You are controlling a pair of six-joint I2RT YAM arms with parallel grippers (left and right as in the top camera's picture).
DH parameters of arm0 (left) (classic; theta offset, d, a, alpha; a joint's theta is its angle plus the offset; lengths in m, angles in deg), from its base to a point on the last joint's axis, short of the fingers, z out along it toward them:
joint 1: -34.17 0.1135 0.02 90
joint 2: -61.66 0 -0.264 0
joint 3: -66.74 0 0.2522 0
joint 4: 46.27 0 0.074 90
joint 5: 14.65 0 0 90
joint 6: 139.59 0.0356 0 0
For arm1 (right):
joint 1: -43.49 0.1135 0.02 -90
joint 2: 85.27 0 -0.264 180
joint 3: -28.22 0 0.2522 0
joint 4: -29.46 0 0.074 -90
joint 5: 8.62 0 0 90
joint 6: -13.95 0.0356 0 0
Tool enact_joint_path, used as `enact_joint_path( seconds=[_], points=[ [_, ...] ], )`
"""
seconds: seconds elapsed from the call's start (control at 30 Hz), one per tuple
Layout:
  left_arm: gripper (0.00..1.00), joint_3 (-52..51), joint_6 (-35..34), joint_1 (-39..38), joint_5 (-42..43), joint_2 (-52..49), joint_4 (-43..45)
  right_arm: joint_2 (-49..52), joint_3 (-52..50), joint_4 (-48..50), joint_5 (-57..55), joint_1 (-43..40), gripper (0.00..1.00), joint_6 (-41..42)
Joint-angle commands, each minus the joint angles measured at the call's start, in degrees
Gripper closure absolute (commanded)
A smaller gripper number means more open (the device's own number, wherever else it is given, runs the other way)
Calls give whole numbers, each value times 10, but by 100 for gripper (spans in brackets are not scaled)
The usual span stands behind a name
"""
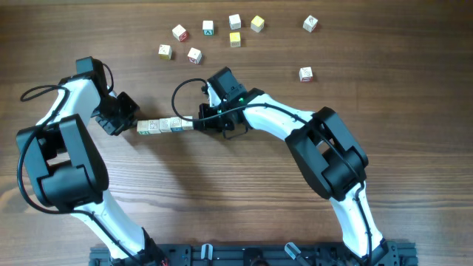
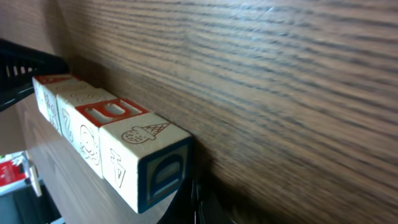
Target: Form a horizontal line
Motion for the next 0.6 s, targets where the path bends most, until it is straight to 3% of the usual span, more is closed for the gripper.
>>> enact_joint_path(
  seconds=[0.0,0.23,0.57],
  points=[
    [96,-16,6,-4,9,-15,-2,22,-14,-10,-114,-24,96,-10],
    [96,-16,6,-4,9,-15,-3,22,-11,48,-125,-52,96,-13],
    [96,-16,6,-4,9,-15,-3,22,-11,187,3,-51,96,-37]
  ],
)
